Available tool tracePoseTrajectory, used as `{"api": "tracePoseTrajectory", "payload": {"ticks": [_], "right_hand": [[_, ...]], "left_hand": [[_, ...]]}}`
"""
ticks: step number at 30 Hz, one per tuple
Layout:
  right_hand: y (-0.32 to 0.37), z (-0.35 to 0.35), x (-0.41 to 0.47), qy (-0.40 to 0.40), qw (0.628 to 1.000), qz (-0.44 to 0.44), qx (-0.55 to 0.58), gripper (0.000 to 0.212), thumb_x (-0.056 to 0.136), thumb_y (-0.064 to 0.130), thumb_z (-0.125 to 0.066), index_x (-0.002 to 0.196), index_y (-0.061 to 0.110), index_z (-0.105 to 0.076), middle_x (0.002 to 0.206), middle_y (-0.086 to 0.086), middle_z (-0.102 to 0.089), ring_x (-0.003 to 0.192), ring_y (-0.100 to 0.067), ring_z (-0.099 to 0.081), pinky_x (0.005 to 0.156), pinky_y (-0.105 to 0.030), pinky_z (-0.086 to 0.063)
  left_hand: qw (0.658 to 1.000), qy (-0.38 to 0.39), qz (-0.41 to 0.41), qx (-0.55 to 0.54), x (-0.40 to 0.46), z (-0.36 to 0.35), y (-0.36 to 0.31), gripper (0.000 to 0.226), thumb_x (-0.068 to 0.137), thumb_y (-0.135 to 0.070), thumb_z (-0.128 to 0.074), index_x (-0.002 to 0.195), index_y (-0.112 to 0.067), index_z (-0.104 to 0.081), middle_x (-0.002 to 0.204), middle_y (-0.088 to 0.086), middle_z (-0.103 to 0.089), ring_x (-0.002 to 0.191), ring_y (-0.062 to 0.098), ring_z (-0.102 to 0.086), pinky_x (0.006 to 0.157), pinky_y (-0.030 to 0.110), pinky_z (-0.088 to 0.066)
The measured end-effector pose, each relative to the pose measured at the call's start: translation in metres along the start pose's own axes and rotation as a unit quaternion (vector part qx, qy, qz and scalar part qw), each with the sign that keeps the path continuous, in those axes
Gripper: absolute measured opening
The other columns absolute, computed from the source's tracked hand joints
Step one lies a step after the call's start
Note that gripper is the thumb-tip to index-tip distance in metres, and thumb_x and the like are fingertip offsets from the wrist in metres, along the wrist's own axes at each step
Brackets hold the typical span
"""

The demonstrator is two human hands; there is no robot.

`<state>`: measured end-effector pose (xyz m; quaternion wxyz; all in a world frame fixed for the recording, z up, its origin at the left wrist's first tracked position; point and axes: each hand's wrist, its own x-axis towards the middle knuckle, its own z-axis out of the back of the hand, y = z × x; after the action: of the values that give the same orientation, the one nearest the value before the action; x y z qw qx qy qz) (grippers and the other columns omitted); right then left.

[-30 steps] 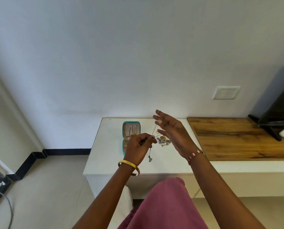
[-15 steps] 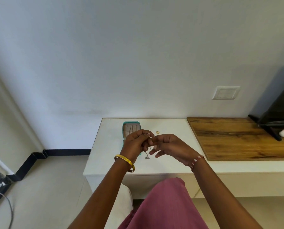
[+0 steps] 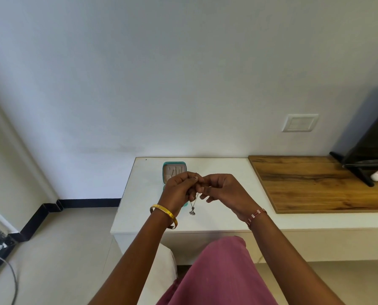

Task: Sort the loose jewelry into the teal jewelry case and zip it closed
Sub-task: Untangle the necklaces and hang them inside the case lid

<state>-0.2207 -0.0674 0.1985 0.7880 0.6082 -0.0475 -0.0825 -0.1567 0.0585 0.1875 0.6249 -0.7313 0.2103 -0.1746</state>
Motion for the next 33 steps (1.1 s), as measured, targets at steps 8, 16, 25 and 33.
{"api": "tracePoseTrajectory", "payload": {"ticks": [8,16,25,33], "right_hand": [[-0.002,-0.003,0.003,-0.014,0.999,-0.020,-0.027,0.011,0.085,0.011,-0.061,0.086,0.002,-0.068,0.077,-0.006,-0.068,0.076,-0.016,-0.062,0.072,-0.026,-0.050],[0.011,0.000,0.006,0.013,0.995,-0.033,0.098,0.025,0.089,-0.001,-0.040,0.072,0.006,-0.057,0.070,-0.014,-0.064,0.066,-0.019,-0.061,0.071,-0.030,-0.048],[0.018,-0.003,0.011,0.023,0.996,-0.052,0.074,0.017,0.087,-0.001,-0.045,0.078,0.001,-0.059,0.049,-0.005,-0.052,0.046,-0.017,-0.045,0.055,-0.026,-0.045],[0.016,0.000,0.011,0.011,0.996,-0.058,0.067,0.022,0.089,0.002,-0.046,0.074,0.006,-0.061,0.046,-0.002,-0.053,0.042,-0.014,-0.046,0.051,-0.024,-0.043]], "left_hand": [[0.999,-0.009,0.016,-0.040,-0.001,0.006,0.001,0.028,0.092,-0.002,-0.042,0.076,-0.011,-0.064,0.047,-0.002,-0.059,0.043,0.009,-0.049,0.049,0.019,-0.044],[0.995,-0.089,0.047,0.017,0.001,0.010,0.010,0.023,0.091,-0.009,-0.048,0.076,-0.019,-0.061,0.063,0.001,-0.064,0.056,0.013,-0.057,0.060,0.020,-0.051],[0.989,-0.075,0.006,0.131,-0.004,-0.003,0.003,0.013,0.094,-0.021,-0.043,0.095,-0.021,-0.055,0.096,0.002,-0.059,0.081,0.017,-0.058,0.071,0.022,-0.046],[0.996,-0.058,0.042,0.051,-0.004,0.003,0.001,0.030,0.094,-0.021,-0.043,0.068,-0.013,-0.056,0.066,0.002,-0.066,0.069,0.014,-0.063,0.071,0.025,-0.052]]}}
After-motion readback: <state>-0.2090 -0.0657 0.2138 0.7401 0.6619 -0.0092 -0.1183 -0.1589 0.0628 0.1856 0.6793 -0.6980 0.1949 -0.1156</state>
